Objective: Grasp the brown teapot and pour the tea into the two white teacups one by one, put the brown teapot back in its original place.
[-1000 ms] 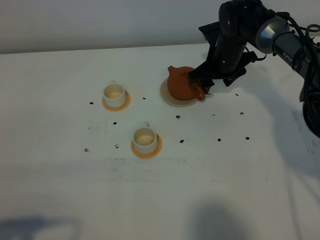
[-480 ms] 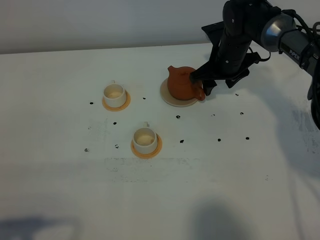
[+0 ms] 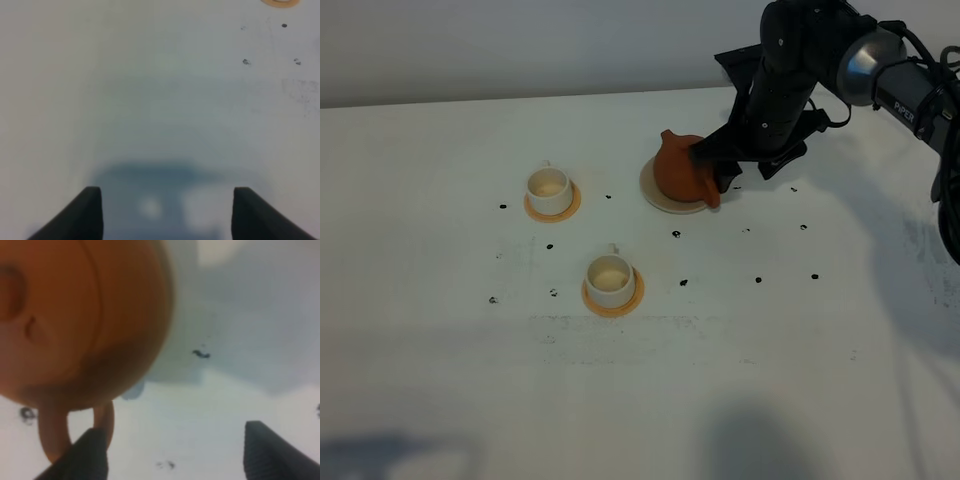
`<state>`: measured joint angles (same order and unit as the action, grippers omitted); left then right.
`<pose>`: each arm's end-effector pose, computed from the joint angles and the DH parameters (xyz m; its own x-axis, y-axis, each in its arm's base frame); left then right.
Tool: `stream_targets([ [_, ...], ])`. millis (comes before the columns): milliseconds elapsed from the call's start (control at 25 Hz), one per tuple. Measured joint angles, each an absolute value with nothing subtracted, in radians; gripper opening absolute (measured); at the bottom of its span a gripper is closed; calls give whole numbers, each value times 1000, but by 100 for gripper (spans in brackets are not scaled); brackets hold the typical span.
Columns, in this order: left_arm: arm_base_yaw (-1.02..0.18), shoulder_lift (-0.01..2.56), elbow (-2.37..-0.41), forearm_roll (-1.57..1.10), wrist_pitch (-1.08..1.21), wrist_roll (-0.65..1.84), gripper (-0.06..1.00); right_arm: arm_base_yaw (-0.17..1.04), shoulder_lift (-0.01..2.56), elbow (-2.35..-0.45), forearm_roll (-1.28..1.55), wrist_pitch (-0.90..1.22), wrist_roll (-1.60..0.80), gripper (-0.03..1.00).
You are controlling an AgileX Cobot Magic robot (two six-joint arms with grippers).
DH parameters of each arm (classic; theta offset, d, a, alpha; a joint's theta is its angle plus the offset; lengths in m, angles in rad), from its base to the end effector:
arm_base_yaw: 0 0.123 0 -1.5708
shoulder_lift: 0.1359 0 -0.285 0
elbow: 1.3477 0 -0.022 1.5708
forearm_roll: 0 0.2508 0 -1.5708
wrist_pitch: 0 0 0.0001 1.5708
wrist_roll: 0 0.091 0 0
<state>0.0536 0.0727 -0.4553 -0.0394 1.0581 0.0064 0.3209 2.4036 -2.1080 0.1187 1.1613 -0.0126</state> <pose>0.0106 -0.0026 0.2646 -0.5535 -0.0426 -0.8318 -0.0322 0.9990 -0.0298 0.4742 0.1680 0.1654 -0.9404 -0.2761 -0.1984 -0.3018 0.9466 0.1134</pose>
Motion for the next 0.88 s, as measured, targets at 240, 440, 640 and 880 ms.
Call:
stream_targets([
  [240,54,73,-455,-39,1058,6,55,323,2404,-2108,147,1161,-17,58],
  [440,54,73,-455,-39,1058,6,55,320,2402,-2108,117,1165,-18,58],
  [640,54,73,-455,-39,1058,6,55,314,2356,-2108,104,1169,-18,58],
  [880,54,73,-455,-39,1058,6,55,311,2264,-2084,113,1180,-18,58],
])
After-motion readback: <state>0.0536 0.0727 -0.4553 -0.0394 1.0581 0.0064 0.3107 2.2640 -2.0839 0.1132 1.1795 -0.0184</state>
